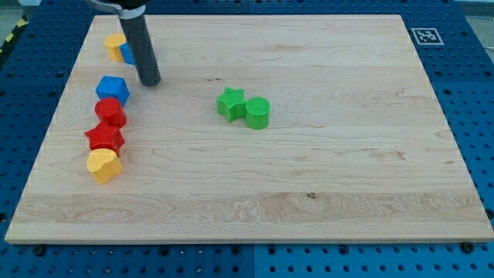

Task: Move your arm to center left

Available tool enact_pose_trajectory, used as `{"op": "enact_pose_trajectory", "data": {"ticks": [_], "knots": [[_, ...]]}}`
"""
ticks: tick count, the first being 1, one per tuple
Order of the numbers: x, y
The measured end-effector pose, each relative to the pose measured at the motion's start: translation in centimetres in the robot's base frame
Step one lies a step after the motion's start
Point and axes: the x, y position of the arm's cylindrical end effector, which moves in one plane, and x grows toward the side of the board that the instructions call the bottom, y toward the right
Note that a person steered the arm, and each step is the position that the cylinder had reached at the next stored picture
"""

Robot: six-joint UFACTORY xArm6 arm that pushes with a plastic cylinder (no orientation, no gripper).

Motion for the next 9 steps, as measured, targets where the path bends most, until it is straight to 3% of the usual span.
{"op": "enact_pose_trajectory", "data": {"ticks": [4, 6, 9], "knots": [[-1.1, -1.7], [-1.1, -7.3], [2.1, -9.9]]}}
